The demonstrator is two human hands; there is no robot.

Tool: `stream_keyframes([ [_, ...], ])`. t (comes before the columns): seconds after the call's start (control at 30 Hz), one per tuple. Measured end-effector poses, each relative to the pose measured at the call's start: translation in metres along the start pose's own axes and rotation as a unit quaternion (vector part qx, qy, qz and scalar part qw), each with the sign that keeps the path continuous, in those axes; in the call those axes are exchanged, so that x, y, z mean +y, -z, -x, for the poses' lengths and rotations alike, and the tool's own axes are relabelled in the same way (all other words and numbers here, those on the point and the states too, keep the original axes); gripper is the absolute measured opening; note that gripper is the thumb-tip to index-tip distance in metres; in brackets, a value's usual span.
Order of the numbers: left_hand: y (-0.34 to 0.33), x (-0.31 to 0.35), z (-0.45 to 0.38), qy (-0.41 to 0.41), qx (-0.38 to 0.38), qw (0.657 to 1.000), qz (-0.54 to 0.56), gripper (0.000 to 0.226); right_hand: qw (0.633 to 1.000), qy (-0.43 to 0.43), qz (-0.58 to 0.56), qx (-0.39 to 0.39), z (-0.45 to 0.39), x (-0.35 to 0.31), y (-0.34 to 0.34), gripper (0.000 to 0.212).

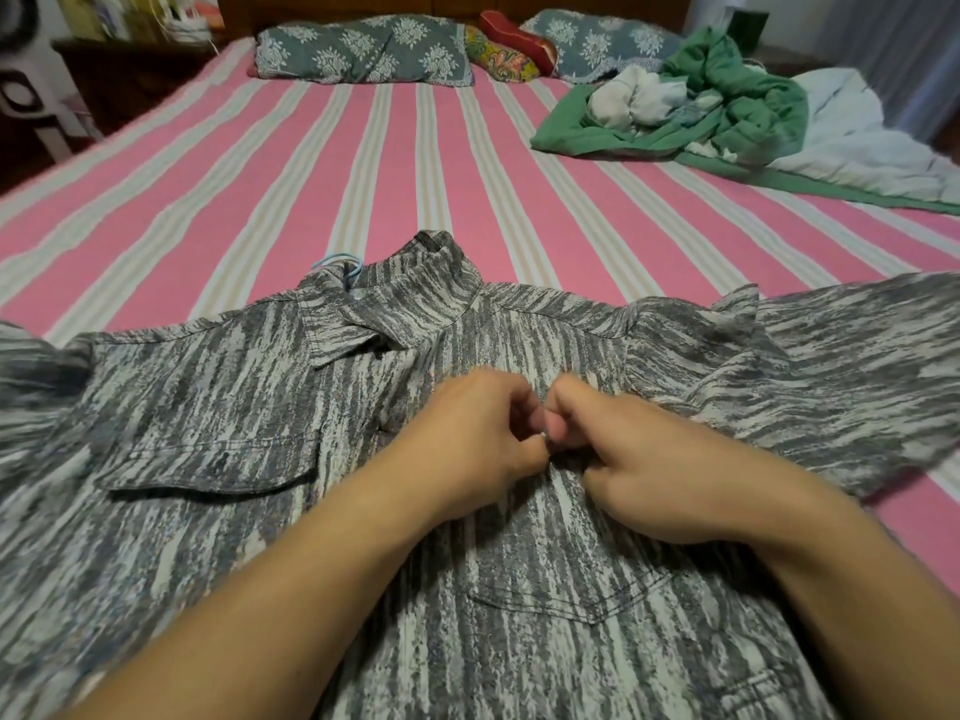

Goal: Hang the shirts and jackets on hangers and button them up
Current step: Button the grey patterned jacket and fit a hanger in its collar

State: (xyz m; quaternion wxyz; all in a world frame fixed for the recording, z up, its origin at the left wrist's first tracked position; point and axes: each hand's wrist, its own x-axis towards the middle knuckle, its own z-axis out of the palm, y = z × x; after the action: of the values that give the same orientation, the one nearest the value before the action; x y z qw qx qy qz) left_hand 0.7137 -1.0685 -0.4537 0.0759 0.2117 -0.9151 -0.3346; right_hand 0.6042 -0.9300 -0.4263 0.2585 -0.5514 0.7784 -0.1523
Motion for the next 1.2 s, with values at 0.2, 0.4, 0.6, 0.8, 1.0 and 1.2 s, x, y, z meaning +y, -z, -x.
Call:
stream_keyframes([
  [0.2,-0.003,-0.002,-0.004,0.038,-0.086,0.992,0.079,0.019,0.987,0.0,-0.111,0.114,0.01,0.017,0.028,0.02],
  [0.4,0.0,-0.007,-0.005,0.019,-0.104,0.989,0.101,0.028,0.998,0.028,0.051,0.025,-0.013,0.036,0.01,0.036],
  [0.6,0.009,-0.014,-0.005,-0.004,-0.135,0.983,0.128,0.033,0.995,0.077,0.027,0.059,-0.027,0.033,-0.006,0.029],
  [0.8,0.01,-0.016,-0.009,0.007,-0.132,0.983,0.127,0.035,0.99,0.114,-0.011,0.084,-0.03,0.037,-0.012,0.022],
  [1.0,0.01,-0.013,-0.009,0.021,-0.136,0.983,0.118,0.034,0.99,0.111,-0.019,0.085,-0.032,0.036,-0.011,0.021],
  [1.2,0.004,-0.002,-0.006,0.008,-0.092,0.996,0.014,0.017,0.982,0.146,0.005,0.117,-0.031,0.035,-0.013,0.019],
])
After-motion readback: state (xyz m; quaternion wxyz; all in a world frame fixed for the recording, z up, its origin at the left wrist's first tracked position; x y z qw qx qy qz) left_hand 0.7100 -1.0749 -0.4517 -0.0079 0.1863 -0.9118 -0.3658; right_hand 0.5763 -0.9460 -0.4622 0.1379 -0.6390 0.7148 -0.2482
